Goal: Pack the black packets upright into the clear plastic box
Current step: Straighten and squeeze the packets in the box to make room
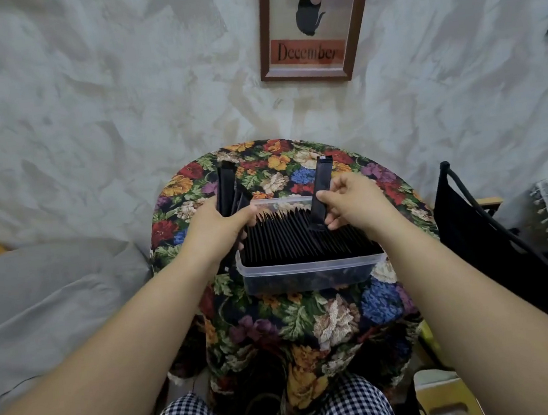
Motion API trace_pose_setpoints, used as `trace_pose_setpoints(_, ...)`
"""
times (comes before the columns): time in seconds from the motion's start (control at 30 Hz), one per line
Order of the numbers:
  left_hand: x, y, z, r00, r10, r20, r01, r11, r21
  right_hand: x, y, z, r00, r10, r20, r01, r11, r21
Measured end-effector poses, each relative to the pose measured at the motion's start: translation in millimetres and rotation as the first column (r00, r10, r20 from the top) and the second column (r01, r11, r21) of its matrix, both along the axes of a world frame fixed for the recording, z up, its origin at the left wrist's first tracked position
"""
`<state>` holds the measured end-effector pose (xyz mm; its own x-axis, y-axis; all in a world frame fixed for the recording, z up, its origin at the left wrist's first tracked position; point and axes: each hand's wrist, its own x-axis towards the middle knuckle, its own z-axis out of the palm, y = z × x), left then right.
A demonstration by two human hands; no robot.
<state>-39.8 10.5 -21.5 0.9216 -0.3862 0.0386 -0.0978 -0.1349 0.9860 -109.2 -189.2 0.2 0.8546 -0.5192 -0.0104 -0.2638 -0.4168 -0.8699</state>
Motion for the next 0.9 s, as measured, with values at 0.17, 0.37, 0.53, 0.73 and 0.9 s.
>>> trace_pose_setpoints(0.17, 2, 0, -9, 0.999, -0.025, -0.026, 0.025, 1.000, 0.013, 10, 2, -3, 0.998, 0.015, -0.053, -0.018, 0.998, -0.055)
trace_pose_setpoints(0.37, 5, -1, -12, 0.999, -0.033, -0.032, 0.033, 0.999, 0.016, 15, 7, -7, 0.995, 0.049, -0.088, -0.059, 0.991, -0.117)
trace_pose_setpoints(0.53, 7, -1, -14, 0.999, -0.037, -0.034, 0.037, 0.999, 0.021, 16, 12, -6, 0.981, 0.107, -0.163, -0.140, 0.969, -0.203)
trace_pose_setpoints(0.73, 7, -2, -14, 0.999, -0.039, -0.036, 0.039, 0.999, 0.019, 12, 19, -9, 0.945, 0.168, -0.282, -0.250, 0.924, -0.288)
trace_pose_setpoints(0.9, 8, -1, -13, 0.997, -0.059, -0.041, 0.060, 0.998, 0.027, 2, 21, -16, 0.942, 0.178, -0.286, -0.291, 0.856, -0.428)
